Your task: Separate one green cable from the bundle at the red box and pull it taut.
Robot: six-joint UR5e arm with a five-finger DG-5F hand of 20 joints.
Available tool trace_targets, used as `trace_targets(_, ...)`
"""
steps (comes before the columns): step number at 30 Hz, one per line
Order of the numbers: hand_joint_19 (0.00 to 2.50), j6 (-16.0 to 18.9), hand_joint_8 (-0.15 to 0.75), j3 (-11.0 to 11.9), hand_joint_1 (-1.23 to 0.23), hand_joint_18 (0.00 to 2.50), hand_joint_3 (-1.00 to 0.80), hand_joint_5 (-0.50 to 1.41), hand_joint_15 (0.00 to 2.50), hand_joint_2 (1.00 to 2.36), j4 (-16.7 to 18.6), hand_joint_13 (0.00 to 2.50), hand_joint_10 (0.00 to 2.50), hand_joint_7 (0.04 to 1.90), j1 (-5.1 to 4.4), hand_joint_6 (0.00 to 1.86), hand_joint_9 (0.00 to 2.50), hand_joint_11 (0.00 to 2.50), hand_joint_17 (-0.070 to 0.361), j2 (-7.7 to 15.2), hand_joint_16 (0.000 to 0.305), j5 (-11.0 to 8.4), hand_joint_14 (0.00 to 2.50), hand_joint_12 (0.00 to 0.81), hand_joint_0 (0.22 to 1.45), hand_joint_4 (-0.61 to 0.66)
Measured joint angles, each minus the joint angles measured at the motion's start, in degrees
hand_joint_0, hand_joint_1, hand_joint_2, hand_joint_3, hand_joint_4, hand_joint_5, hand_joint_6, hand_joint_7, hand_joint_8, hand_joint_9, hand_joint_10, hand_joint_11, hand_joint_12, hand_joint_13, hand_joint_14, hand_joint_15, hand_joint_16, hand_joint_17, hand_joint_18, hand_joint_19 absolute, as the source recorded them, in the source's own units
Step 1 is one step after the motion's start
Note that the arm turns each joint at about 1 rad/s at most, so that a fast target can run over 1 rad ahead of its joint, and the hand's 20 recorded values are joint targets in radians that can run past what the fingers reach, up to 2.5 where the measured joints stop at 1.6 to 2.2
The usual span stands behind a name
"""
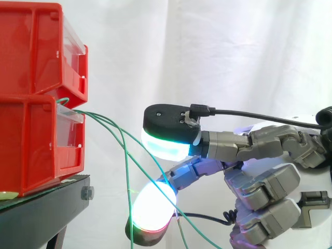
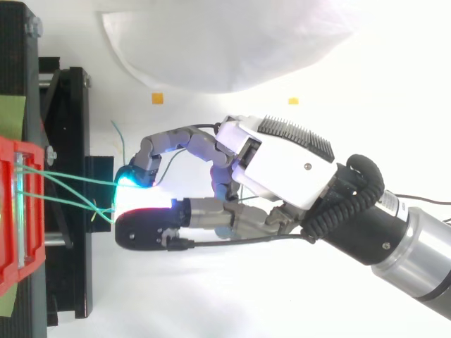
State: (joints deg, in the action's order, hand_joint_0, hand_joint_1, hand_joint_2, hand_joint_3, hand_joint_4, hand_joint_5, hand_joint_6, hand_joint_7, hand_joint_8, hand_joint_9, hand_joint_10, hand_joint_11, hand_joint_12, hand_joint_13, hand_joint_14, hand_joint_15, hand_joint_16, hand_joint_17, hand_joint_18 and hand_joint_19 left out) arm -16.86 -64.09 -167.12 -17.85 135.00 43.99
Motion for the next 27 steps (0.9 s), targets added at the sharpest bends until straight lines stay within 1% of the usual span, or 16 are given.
trace_targets(3, 1.06, 0.63, 0.205, 0.0, -0.33, 1.51, -0.5, 0.07, 1.74, 1.0, -0.84, 1.98, 0.03, 0.96, -0.03, 0.73, 2.4, 1.73, 0.131, 0.0, 0.058, -0.37, 0.0, 0.409, 0.55, 0.06)
trace_targets(4, 1.07, 0.73, 0.205, 0.0, -0.35, 1.5, -0.5, 0.07, 1.74, 1.0, -1.0, 1.98, 0.03, 0.96, -0.04, 0.72, 2.41, 1.75, 0.128, 0.0, 0.057, -0.45, 0.0, 0.405, 0.56, 0.06)
trace_targets(6, 1.08, 0.86, 0.197, 0.01, -0.41, 1.5, -0.5, 0.07, 1.74, 1.0, -1.21, 1.98, 0.03, 0.97, -0.06, 0.72, 2.41, 1.75, 0.125, 0.0, 0.055, -0.61, 0.0, 0.395, 0.58, 0.05)
trace_targets(7, 1.08, 0.87, 0.199, 0.01, -0.48, 1.49, -0.5, 0.07, 1.74, 1.0, -1.26, 1.98, 0.03, 0.97, -0.06, 0.72, 2.41, 1.75, 0.123, 0.0, 0.055, -0.65, 0.0, 0.393, 0.6, 0.04)
trace_targets(8, 1.08, 0.87, 0.208, 0.01, -0.5, 1.49, -0.5, 0.07, 1.74, 1.0, -1.3, 1.98, 0.03, 0.98, -0.07, 0.72, 2.41, 1.74, 0.122, 0.0, 0.054, -0.68, 0.0, 0.393, 0.6, 0.04)
trace_targets(10, 1.08, 0.87, 0.22, 0.01, -0.59, 1.49, -0.5, 0.07, 1.74, 1.0, -1.33, 1.98, 0.03, 0.99, -0.13, 0.71, 2.41, 1.77, 0.122, 0.0, 0.054, -0.72, 0.0, 0.393, 0.63, 0.04)
trace_targets(11, 1.09, 0.87, 0.228, 0.01, -0.61, 1.49, -0.5, 0.07, 1.75, 1.0, -1.34, 1.98, 0.03, 0.99, -0.16, 0.71, 2.41, 1.77, 0.121, 0.0, 0.054, -0.75, 0.0, 0.398, 0.63, 0.04)
trace_targets(14, 1.08, 0.87, 0.234, 0.01, -0.7, 1.49, -0.44, 0.07, 1.76, 1.01, -1.36, 1.98, 0.03, 0.99, -0.26, 0.71, 2.41, 1.77, 0.122, 0.0, 0.054, -0.86, 0.0, 0.401, 0.66, 0.04)
trace_targets(15, 1.09, 0.87, 0.252, 0.01, -0.72, 1.49, -0.41, 0.07, 1.76, 1.01, -1.36, 1.98, 0.03, 1.0, -0.29, 0.71, 2.4, 1.8, 0.12, 0.0, 0.053, -0.91, 0.0, 0.393, 0.66, 0.03)
trace_targets(21, 1.09, 0.87, 0.281, 0.03, -0.8, 1.48, -0.31, 0.07, 1.77, 1.02, -1.36, 1.97, 0.03, 0.99, -0.41, 0.72, 2.37, 1.81, 0.12, 0.0, 0.054, -1.01, 0.0, 0.393, 0.67, 0.03)
trace_targets(22, 1.09, 0.87, 0.278, 0.05, -0.89, 1.47, -0.27, 0.07, 1.77, 1.02, -1.36, 1.94, 0.03, 0.99, -0.42, 0.72, 2.34, 1.81, 0.122, 0.0, 0.054, -1.04, 0.0, 0.393, 0.67, 0.03)
trace_targets(23, 1.09, 0.87, 0.285, 0.07, -0.94, 1.45, -0.25, 0.06, 1.77, 1.02, -1.34, 1.93, 0.03, 0.97, -0.44, 0.73, 2.34, 1.82, 0.123, 0.0, 0.055, -1.07, 0.0, 0.391, 0.67, 0.04)
trace_targets(24, 1.11, 0.87, 0.287, 0.08, -1.0, 1.39, -0.19, 0.03, 1.77, 1.02, -1.33, 1.88, 0.03, 0.97, -0.45, 0.78, 2.27, 1.83, 0.126, 0.0, 0.056, -1.11, 0.0, 0.391, 0.65, 0.06)
trace_targets(25, 1.11, 0.87, 0.3, 0.08, -1.02, 1.35, -0.17, 0.01, 1.75, 1.02, -1.29, 1.84, 0.03, 0.98, -0.45, 0.82, 2.2, 1.81, 0.129, 0.0, 0.057, -1.13, 0.0, 0.398, 0.65, 0.08)
trace_targets(26, 1.1, 0.87, 0.298, 0.08, -1.02, 1.33, -0.17, 0.01, 1.76, 1.02, -1.27, 1.83, 0.03, 1.02, -0.47, 0.82, 2.19, 1.83, 0.129, 0.0, 0.057, -1.15, 0.0, 0.395, 0.65, 0.08)
trace_targets(27, 1.12, 0.87, 0.296, 0.08, -1.03, 1.29, -0.19, -0.01, 1.76, 1.02, -1.27, 1.8, 0.03, 1.12, -0.48, 0.85, 2.15, 1.84, 0.132, 0.0, 0.059, -1.16, 0.0, 0.399, 0.63, 0.09)
